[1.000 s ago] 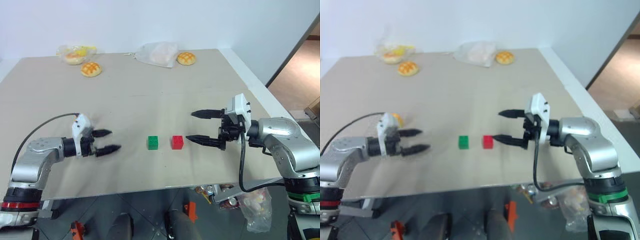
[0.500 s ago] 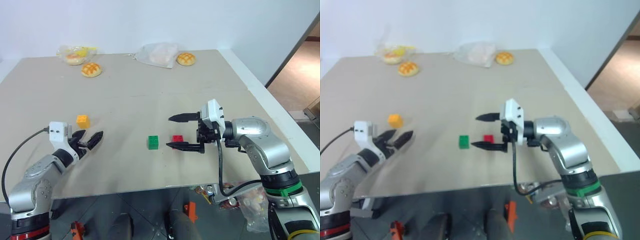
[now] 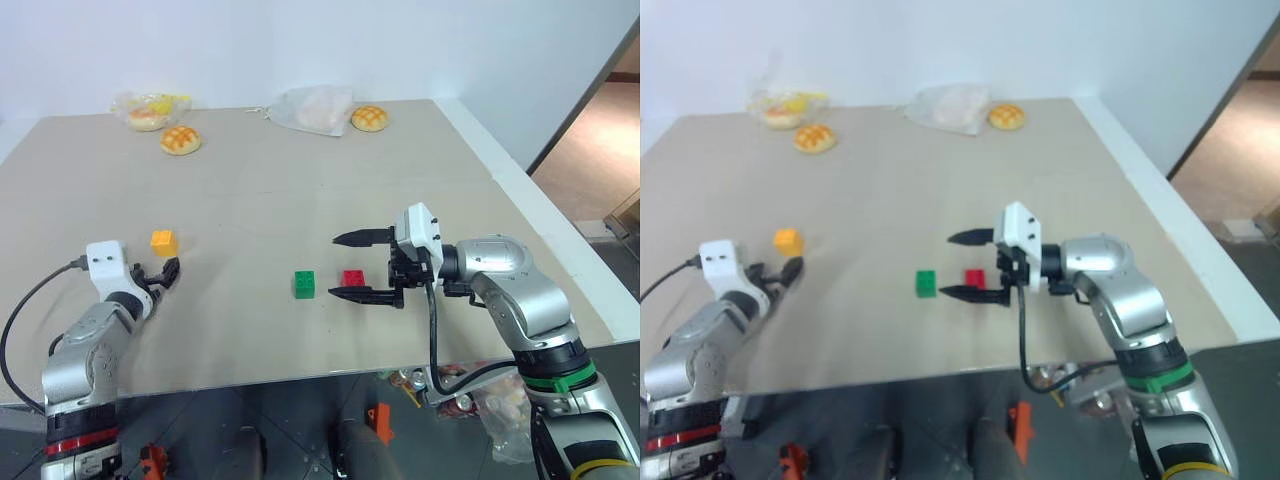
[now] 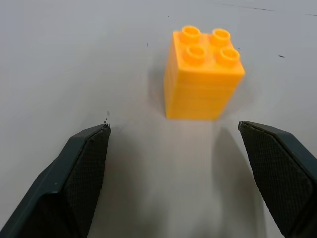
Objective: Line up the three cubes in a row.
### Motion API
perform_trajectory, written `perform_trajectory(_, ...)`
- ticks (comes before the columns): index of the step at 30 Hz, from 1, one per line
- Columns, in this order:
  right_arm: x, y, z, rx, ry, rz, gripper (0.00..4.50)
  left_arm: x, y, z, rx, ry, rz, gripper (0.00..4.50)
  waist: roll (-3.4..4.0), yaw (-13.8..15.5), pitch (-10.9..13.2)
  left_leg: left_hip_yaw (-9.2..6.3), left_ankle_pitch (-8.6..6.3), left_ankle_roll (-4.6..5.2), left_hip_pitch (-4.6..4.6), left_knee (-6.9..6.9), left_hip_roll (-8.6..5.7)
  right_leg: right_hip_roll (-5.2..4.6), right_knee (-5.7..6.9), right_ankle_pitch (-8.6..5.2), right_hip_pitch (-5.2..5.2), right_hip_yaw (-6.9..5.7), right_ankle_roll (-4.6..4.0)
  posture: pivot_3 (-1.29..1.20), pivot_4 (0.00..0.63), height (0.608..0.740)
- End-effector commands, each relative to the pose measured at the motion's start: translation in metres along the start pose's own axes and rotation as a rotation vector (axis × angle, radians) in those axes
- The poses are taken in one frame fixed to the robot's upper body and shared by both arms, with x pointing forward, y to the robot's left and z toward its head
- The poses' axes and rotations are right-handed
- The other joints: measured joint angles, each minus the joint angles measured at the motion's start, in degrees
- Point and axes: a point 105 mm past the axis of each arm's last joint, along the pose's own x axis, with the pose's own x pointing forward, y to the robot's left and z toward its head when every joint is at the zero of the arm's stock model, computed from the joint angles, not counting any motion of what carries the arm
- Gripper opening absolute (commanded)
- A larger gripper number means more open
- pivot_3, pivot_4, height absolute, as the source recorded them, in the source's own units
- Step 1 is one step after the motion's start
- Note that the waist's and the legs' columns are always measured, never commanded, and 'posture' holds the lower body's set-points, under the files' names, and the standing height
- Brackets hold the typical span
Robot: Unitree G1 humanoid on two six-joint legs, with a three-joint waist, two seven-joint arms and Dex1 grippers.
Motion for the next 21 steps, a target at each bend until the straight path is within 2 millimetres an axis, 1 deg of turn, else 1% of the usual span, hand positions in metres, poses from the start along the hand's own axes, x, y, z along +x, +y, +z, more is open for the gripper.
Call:
perform_trajectory(1, -0.006, -0.001, 0.013, -0.053, -0.023, -0.022, 4.31, 0.008, -0.004, 0.007, 0.039, -0.027, -0.022, 4.28, 0.0, 0.0, 0.0, 0.0, 0.0, 0.0, 0.0, 0.0, -0.01, -0.01, 0.0, 0.0, 0.0, 0.0, 0.01, 0.0, 0.15, 0.74)
perform_trajectory(12, -0.007, -0.003, 0.014, -0.051, -0.019, -0.036, 4.31, 0.033, -0.017, 0.018, 0.057, -0.054, -0.047, 4.28, -0.01, 0.26, -0.01, 0.0, 0.06, -0.02, -0.01, 0.0, -0.02, -0.02, -0.01, 0.07, 0.01, 0.0, 0.06, 0.0, 0.15, 0.74)
perform_trajectory(15, -0.006, -0.012, 0.015, -0.043, -0.036, -0.071, 4.31, 0.036, -0.024, 0.017, 0.067, -0.055, -0.056, 3.46, -0.01, 0.27, -0.01, 0.0, 0.06, -0.02, -0.01, -0.02, -0.02, -0.01, -0.01, 0.07, 0.0, 0.0, 0.05, 0.0, 0.15, 0.74)
perform_trajectory(18, -0.007, -0.027, 0.02, -0.03, -0.076, -0.135, 4.31, 0.039, -0.029, 0.018, 0.062, -0.06, -0.062, 2.34, -0.01, 0.27, -0.01, 0.0, 0.06, -0.02, -0.01, -0.02, -0.02, -0.02, -0.01, 0.08, 0.0, 0.0, 0.06, 0.0, 0.15, 0.74)
perform_trajectory(21, -0.009, -0.036, 0.026, -0.013, -0.118, -0.174, 4.31, 0.04, -0.032, 0.017, 0.057, -0.061, -0.067, 1.39, -0.01, 0.27, -0.01, 0.0, 0.1, -0.08, -0.02, -0.02, -0.02, -0.02, -0.01, 0.09, 0.0, 0.0, 0.06, 0.0, 0.15, 0.74)
